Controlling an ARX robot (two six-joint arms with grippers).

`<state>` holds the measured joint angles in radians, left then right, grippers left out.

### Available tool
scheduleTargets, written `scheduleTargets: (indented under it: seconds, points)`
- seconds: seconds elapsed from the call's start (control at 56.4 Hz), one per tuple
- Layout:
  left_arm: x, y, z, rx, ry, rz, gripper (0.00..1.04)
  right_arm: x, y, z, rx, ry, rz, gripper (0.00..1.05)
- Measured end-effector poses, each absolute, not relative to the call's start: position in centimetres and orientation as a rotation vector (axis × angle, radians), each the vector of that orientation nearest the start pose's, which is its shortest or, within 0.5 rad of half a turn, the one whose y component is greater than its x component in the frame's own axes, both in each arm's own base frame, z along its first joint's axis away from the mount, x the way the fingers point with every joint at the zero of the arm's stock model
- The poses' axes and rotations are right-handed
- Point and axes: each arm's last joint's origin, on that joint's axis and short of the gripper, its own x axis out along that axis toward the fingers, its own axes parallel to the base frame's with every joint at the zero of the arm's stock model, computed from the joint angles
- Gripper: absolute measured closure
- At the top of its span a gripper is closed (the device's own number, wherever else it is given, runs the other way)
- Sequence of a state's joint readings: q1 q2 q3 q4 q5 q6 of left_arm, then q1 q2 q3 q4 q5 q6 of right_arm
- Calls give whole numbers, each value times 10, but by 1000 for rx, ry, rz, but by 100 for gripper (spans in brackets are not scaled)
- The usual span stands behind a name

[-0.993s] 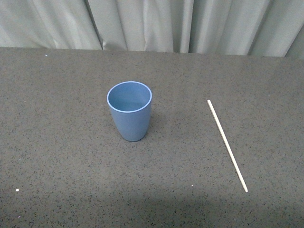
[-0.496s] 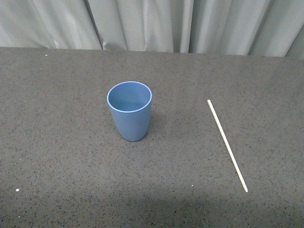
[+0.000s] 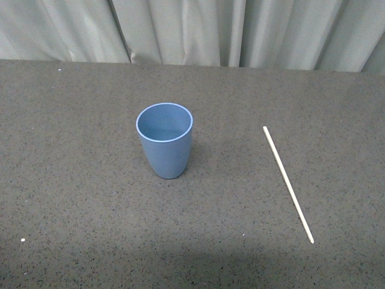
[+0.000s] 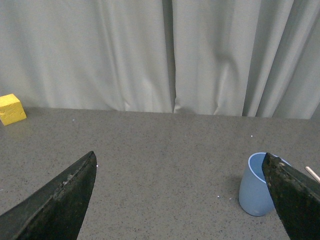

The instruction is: Transfer chopsticks to blue cup

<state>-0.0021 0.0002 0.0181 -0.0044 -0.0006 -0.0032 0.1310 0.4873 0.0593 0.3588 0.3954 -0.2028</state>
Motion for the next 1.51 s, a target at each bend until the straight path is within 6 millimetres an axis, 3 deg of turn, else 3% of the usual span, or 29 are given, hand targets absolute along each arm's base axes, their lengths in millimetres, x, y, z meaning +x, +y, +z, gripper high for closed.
scheduleTargets:
  seconds: [0.071,0.301,0.443,0.585,0.816,1.064,1.507]
  points:
    - [97,0,169,-3,-13,-2,7,145,8,177,-212,138,-180,9]
    - [97,0,169,-3,-13,-2,7,229,30,182,-78,413,68,9]
    - [97,0,169,-3,-14,-2,7,283,51,156,58,724,124,9]
    - [97,0,169,-3,-13,-2,7,310,62,130,101,921,147,9]
    - [97,0,169,-3,-14,-2,7,341,74,95,90,1130,134,9]
    - [97,0,169,-3,-13,-2,7,359,88,70,47,1217,133,9]
    - [97,0,169,-3,-13,-2,7,374,99,55,20,1276,146,13]
